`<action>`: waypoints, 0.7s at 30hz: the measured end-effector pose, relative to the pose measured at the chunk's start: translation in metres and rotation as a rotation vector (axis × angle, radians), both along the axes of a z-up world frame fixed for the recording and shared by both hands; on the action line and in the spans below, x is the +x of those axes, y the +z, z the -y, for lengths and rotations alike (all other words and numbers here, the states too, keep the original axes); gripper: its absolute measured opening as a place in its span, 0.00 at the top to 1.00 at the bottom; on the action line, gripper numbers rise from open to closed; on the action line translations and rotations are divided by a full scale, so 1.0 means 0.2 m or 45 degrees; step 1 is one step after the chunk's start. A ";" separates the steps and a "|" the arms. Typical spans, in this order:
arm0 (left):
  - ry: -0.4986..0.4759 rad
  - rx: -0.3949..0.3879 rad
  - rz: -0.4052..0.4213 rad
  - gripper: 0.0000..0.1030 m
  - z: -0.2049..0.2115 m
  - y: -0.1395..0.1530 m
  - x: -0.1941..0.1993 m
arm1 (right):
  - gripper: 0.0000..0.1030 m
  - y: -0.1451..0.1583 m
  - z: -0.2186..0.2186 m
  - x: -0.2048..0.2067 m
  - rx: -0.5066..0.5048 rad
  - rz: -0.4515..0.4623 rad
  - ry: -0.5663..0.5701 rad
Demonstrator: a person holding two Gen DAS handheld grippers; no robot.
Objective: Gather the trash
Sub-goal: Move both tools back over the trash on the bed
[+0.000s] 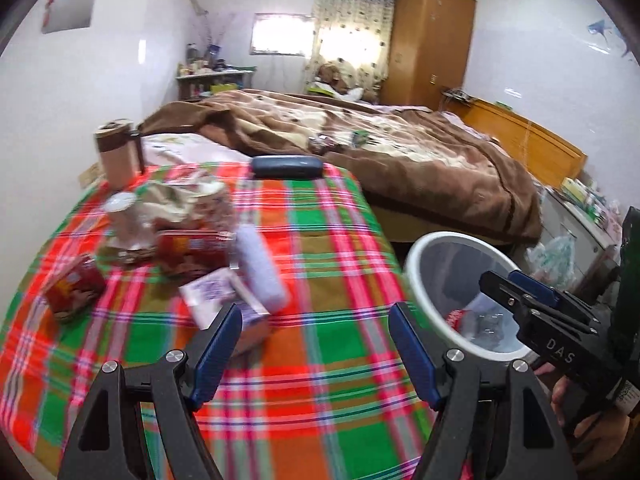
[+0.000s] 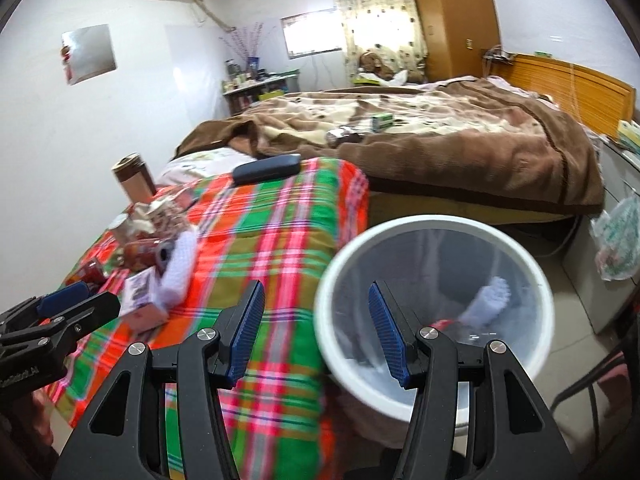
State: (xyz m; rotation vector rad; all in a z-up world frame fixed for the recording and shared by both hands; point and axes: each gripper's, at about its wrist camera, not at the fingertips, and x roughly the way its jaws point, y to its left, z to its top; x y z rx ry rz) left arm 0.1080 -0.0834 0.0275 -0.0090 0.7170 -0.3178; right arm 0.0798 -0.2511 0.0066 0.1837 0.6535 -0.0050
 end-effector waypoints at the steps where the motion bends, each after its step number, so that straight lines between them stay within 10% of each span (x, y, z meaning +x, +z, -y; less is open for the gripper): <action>1: 0.017 -0.004 -0.002 0.27 -0.04 0.00 0.00 | 0.46 0.00 -0.03 0.00 0.003 0.003 0.011; 21: 0.358 -0.003 -0.005 0.27 -0.88 -0.05 0.09 | 0.45 -0.05 -0.55 0.18 0.021 -0.065 0.276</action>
